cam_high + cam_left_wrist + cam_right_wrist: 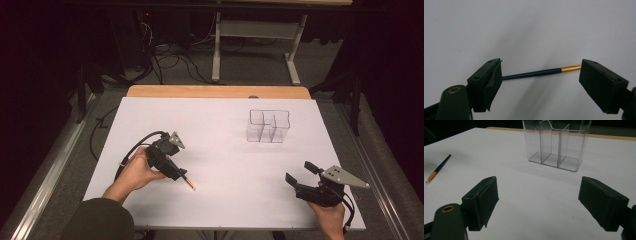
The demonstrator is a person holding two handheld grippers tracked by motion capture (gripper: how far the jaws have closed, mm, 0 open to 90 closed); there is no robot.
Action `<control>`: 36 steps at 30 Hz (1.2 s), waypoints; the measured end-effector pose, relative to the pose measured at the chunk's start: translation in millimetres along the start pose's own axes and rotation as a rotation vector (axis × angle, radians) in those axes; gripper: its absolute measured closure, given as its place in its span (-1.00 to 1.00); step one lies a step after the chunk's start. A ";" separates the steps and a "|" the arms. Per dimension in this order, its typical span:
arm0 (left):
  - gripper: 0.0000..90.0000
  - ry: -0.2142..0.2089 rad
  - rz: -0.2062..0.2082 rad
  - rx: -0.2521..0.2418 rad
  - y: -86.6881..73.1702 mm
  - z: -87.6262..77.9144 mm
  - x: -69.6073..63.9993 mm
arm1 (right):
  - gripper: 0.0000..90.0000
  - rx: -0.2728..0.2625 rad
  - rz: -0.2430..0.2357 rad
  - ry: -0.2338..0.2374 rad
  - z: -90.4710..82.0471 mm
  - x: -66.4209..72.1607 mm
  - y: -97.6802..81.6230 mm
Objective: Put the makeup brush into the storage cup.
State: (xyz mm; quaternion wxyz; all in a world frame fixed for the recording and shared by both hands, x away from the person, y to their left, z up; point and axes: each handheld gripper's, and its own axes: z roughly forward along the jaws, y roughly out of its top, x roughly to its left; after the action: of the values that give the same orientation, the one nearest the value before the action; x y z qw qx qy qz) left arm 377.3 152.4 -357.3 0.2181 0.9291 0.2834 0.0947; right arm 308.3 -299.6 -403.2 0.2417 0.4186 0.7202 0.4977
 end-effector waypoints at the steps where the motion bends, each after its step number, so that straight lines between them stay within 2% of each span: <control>1: -0.57 0.000 0.007 0.007 0.4 0.9 -0.4 | -0.60 0.001 0.001 -0.001 0.0 0.1 0.0; 12: -0.53 -0.012 0.067 0.081 3.4 11.8 -1.1 | -0.60 0.000 0.000 0.001 -0.2 -0.1 0.0; 16: -0.52 -0.010 0.079 0.098 3.6 16.4 -1.0 | -0.60 0.002 0.000 0.000 -0.1 -0.2 0.0; 25: -0.50 -0.036 0.111 0.124 6.0 28.1 -1.7 | -0.59 0.000 0.001 0.002 -0.5 -0.3 -0.1; 30: -0.51 -0.045 0.119 0.135 6.3 34.3 -1.3 | -0.59 0.000 0.000 0.004 -0.7 -0.2 0.0; 36: -0.52 -0.061 0.106 0.147 3.1 40.2 1.2 | -0.59 -0.003 -0.001 0.005 -0.8 -0.6 0.0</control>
State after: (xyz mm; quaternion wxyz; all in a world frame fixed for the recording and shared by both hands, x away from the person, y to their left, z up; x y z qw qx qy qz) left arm 391.8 136.6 -391.5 0.1528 0.9587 0.2331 0.0566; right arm 307.9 -300.5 -403.0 0.2405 0.4166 0.7204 0.4996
